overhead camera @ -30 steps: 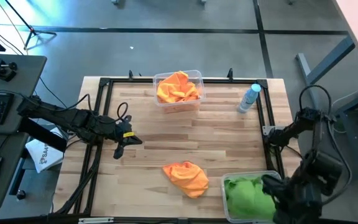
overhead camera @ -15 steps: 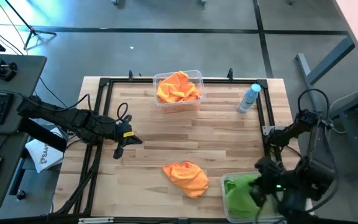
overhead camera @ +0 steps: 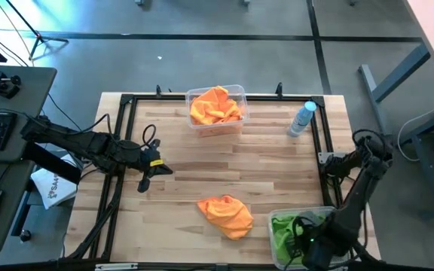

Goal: Sort microfiber towel by color & place in baskets
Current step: Put the green microfiber towel into the bottom transparent bin

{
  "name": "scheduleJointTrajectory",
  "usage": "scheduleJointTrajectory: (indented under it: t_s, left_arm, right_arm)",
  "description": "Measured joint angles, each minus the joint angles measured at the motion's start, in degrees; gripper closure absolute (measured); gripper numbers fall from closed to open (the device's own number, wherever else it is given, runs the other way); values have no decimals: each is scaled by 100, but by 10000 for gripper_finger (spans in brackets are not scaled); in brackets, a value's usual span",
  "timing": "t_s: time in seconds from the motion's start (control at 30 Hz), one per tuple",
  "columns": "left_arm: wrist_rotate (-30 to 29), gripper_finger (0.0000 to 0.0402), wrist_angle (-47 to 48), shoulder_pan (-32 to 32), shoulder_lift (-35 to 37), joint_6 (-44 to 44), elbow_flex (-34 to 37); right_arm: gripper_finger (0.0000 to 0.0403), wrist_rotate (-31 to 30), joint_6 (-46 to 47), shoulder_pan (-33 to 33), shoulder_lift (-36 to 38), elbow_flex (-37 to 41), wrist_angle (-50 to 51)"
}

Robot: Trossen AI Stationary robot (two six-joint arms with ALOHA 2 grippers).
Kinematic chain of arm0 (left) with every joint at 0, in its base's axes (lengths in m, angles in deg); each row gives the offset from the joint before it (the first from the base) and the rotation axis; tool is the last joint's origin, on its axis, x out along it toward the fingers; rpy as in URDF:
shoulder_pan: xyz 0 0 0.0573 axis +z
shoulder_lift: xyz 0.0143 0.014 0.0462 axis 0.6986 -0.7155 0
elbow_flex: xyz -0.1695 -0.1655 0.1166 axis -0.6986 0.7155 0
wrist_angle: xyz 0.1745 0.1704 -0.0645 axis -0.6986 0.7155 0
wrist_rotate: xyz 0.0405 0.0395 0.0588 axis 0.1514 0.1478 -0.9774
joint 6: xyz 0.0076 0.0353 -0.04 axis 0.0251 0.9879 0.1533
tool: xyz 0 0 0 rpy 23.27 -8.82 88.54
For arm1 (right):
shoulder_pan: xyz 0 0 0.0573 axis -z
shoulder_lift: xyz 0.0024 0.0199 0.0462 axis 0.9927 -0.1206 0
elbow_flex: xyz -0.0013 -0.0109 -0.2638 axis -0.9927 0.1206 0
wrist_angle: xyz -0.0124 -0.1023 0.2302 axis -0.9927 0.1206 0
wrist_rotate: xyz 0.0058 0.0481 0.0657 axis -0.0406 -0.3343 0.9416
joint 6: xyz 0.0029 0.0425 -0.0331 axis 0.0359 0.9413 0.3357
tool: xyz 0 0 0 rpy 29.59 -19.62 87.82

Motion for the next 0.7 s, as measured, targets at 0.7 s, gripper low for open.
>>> scheduleJointTrajectory:
  t_s: [0.7]
  left_arm:
    - [2, 401, 0, 0, -214, -7, 4]
  right_arm:
    - [398, 17, -124, 38, -214, 1966, -1499]
